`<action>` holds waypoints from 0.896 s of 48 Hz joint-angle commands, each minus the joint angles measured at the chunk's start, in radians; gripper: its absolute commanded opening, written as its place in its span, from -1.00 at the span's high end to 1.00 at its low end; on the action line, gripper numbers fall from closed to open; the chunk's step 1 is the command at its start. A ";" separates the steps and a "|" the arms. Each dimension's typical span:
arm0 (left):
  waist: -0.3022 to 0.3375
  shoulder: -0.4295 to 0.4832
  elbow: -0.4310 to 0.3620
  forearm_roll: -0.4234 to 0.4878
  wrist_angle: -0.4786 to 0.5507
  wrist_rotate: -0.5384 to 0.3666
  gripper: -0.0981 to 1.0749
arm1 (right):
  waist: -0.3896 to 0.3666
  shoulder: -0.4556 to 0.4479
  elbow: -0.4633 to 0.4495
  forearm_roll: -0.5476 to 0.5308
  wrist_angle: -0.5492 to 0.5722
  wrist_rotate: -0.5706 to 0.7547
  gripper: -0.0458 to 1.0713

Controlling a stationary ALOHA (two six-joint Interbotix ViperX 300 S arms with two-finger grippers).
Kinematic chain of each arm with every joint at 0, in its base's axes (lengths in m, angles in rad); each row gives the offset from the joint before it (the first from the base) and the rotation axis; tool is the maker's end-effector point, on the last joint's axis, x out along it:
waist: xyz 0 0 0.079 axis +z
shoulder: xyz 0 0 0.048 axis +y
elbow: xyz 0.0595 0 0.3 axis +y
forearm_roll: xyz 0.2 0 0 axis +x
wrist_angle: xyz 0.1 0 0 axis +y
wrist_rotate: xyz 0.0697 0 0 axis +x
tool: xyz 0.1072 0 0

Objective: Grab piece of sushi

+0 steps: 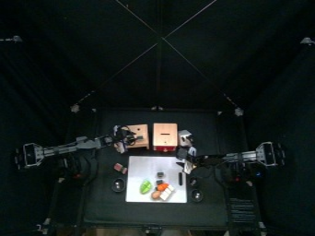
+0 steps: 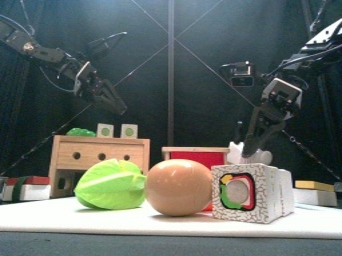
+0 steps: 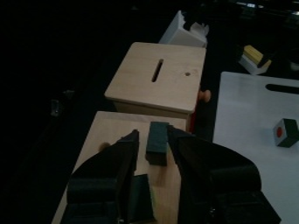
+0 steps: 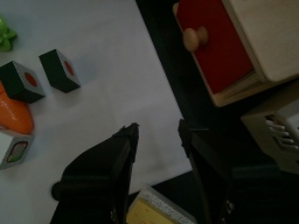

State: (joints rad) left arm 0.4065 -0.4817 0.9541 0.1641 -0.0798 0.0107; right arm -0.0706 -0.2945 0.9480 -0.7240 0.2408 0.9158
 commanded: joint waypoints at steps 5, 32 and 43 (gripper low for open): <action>-0.114 0.014 -0.017 -0.003 -0.043 -0.002 -0.43 | -0.003 -0.011 -0.020 -0.002 -0.005 0.000 -0.51; -0.408 0.433 -0.164 -0.087 -0.235 -0.006 -0.67 | -0.005 -0.011 -0.017 0.002 -0.005 0.002 -0.51; -0.472 0.526 -0.229 -0.173 -0.195 -0.005 -0.67 | -0.005 -0.011 -0.015 0.002 -0.005 0.002 -0.51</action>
State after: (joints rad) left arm -0.0460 0.0276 0.7639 0.0184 -0.2899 0.0031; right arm -0.0706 -0.2945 0.9480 -0.7225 0.2408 0.9158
